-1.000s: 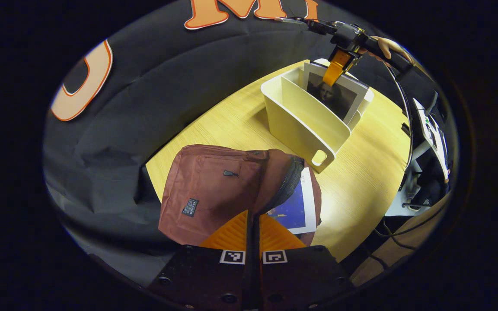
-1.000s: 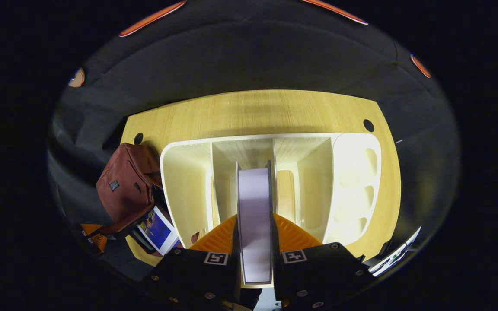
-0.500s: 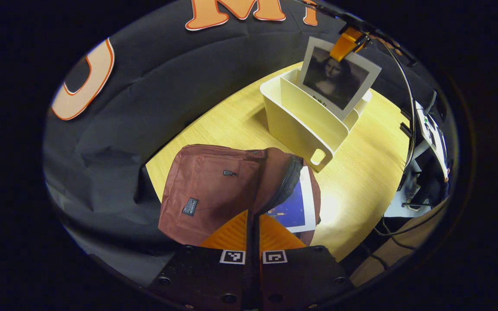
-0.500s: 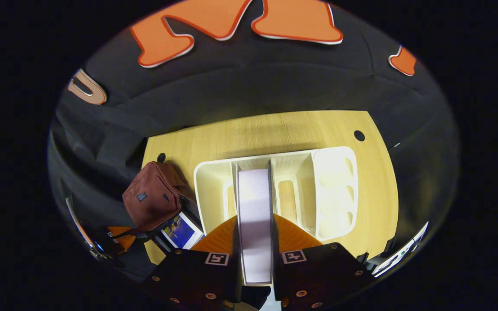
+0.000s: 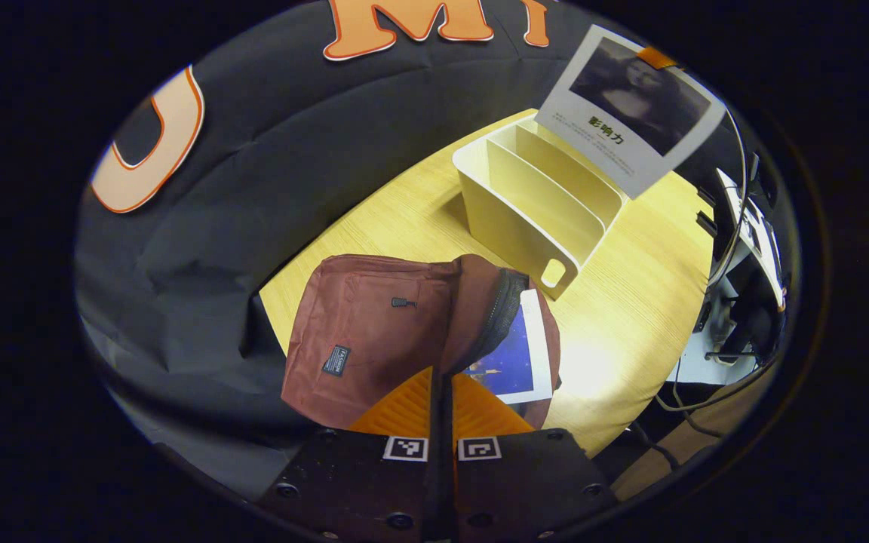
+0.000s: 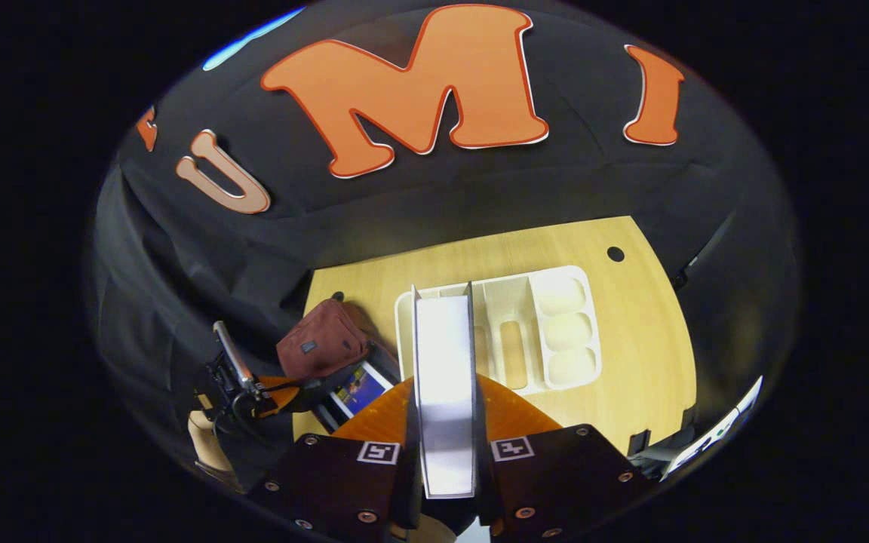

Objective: Open the schoolbag, grab two books from the bookshelf and put them into the schoolbag.

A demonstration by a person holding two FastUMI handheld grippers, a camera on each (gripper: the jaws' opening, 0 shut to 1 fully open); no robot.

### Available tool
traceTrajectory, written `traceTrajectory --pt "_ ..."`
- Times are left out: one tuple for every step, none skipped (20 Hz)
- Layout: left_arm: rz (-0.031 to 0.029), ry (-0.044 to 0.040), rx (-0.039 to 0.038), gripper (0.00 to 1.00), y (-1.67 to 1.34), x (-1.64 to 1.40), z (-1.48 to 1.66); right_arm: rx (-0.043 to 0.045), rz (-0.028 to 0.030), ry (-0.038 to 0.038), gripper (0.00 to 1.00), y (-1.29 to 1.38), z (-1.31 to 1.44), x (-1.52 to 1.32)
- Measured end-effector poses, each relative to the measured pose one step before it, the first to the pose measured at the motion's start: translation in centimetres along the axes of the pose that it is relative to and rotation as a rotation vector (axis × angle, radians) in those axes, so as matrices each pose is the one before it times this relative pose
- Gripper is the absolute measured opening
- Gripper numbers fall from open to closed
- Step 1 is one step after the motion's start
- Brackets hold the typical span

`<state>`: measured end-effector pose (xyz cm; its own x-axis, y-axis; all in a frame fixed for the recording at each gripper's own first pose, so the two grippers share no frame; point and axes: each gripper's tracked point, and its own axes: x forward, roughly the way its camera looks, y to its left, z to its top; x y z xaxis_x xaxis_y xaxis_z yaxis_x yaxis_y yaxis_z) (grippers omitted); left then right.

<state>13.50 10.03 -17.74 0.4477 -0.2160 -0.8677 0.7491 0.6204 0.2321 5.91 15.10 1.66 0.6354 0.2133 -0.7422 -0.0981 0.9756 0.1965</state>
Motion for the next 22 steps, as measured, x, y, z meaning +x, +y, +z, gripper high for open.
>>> traceTrajectory --pt "0.01509 -0.00391 0.004 0.01 0.182 -0.061 -0.059 0.02867 0.03774 -0.00322 0.29 0.609 -0.949 -0.338" --pt "0.00743 -0.0009 0.00009 0.0 0.042 -0.059 0.021 0.02147 0.03438 0.00112 0.29 0.578 -1.151 -0.066" --pt "0.0039 -0.00506 0.00137 0.0 0.021 -0.073 0.093 0.02468 0.02474 0.00456 0.29 0.248 -1.293 0.046" --pt "0.00209 -0.00147 0.00665 0.01 -0.131 -0.168 0.054 0.01928 0.02473 0.00569 0.29 0.195 -1.34 0.218" --pt "-0.00031 -0.00034 0.00724 0.01 -0.148 -0.005 -0.023 0.02678 0.02817 0.00519 0.29 0.134 -1.225 0.602" --pt "-0.00148 0.00107 0.00848 0.0 -0.133 -0.123 0.066 0.03786 0.02897 0.00478 0.29 0.378 -1.281 0.732" --pt "0.00028 -0.00164 0.00819 0.01 -0.156 -0.23 0.05 0.02732 0.0368 0.00654 0.29 0.468 -1.302 0.943" --pt "0.00122 0.00102 0.00353 0.0 0.02 -0.045 0.177 0.03149 0.02725 -0.00086 0.29 0.18 -1.132 1.218" --pt "0.00422 -0.00048 0.0043 0.0 -0.068 -0.113 -0.013 0.02549 0.02443 0.00362 0.29 -0.163 -1.163 1.216" --pt "0.00489 0.00145 0.00247 0.0 0.046 -0.087 -0.003 0.03376 0.01841 0.00802 0.29 -0.394 -1.135 1.467" --pt "0.00644 -0.00232 0.00173 0.0 0.108 -0.064 0.093 0.04615 0.01645 0.02039 0.29 -0.325 -1.247 1.262" --pt "0.00264 0.00038 0.00192 0.01 -0.042 -0.14 0.072 0.04291 0.01984 0.01455 0.29 -0.402 -1.072 1.515" --pt "0.00193 -0.00102 0.00381 0.0 -0.04 -0.264 -0.029 0.03699 0.01562 0.00513 0.29 -0.404 -0.491 1.24" --pt "-0.00189 -0.00018 0.00225 0.01 -0.152 0.068 0.11 0.03379 0.00771 -0.0053 0.29 -0.464 -0.309 1.393" --pt "-0.0022 0.0003 0.00029 0.01 -0.09 0.009 0.007 0.02847 0.00501 -0.01406 0.29 -0.544 -0.106 1.41" --pt "-0.00058 -0.0008 -0.00109 0.01 -0.151 -0.038 0.149 0.02541 0.0019 -0.01359 0.29 -0.527 -0.027 1.123" --pt "0.00116 -0.00099 0.00178 0.01 -0.25 -0.174 -0.283 0.02334 0.00239 -0.01227 0.29 -0.343 -0.152 0.789" --pt "0.00634 -0.00446 0.00321 0.01 -0.069 -0.002 0.001 0.01245 0.00511 -0.01164 0.29 -0.251 -0.118 0.939" --pt "0.00833 -0.00212 -0.00102 0.0 0.084 -0.01 0.076 0.01029 0.00426 -0.01469 0.29 -0.14 -0.037 0.754" --pt "0.00312 -0.00224 -0.00421 0.0 -0.116 -0.024 0.127 0.0117 0.0073 -0.01369 0.29 -0.031 -0.04 0.951" --pt "0.00145 -0.0003 -0.00196 0.01 -0.182 -0.087 0.058 0.01895 0.01439 -0.00737 0.29 0.026 -0.301 0.767" --pt "0.00248 -0.00148 0.00226 0.01 -0.095 -0.102 0.079 0.01995 0.01697 -0.00736 0.29 0.176 -0.395 1.045"
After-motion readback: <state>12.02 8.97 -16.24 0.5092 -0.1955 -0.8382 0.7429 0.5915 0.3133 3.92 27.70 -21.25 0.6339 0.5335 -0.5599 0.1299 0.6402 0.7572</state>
